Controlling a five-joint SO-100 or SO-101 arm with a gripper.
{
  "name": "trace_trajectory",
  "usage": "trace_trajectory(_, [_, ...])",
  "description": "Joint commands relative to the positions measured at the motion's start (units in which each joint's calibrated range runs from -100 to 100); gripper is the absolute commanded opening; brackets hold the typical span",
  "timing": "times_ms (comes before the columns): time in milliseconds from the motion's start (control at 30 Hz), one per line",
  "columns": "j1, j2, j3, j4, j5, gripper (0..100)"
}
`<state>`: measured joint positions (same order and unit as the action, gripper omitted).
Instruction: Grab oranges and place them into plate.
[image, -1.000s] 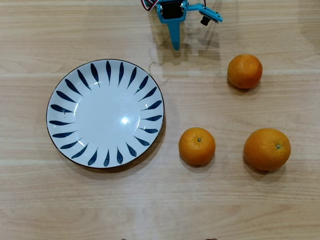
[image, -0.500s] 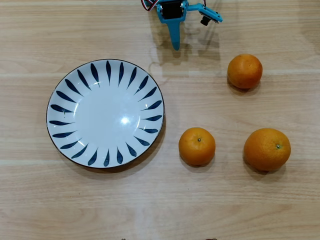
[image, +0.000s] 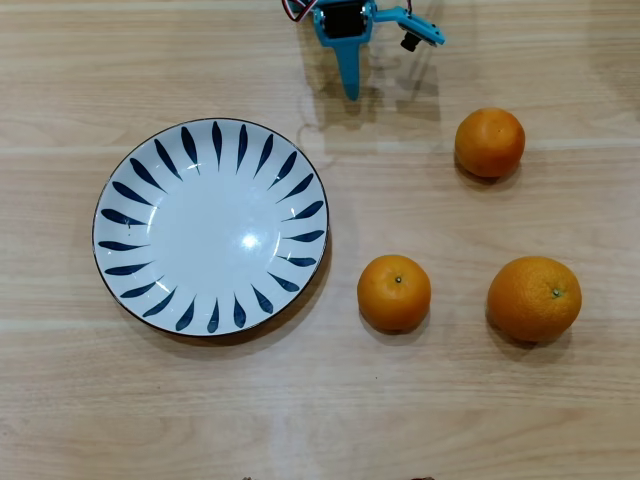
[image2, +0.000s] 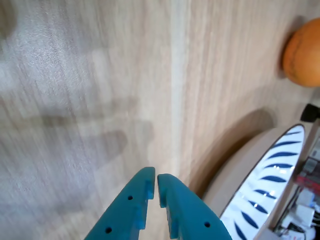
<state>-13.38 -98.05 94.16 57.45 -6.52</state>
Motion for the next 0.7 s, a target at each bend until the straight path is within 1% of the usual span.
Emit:
trace_trajectory(0, [-0.09,6.51,-11.9,1.47,-0.01,2])
trace_trajectory(233, [-2.43,26.29,-35.53,8.43,0.3,2])
trace_trajectory(267, [-3.63,31.19,-42.41,11.35,0.04,2])
trace_trajectory(533, [-8.8,47.42,-68.04,23.81,-0.38,2])
trace_trajectory(600, [-9.6,51.14,-73.11,25.79,-2.84,2])
trace_trajectory(667, [-9.93,54.69,-77.72,28.02,-6.6,2])
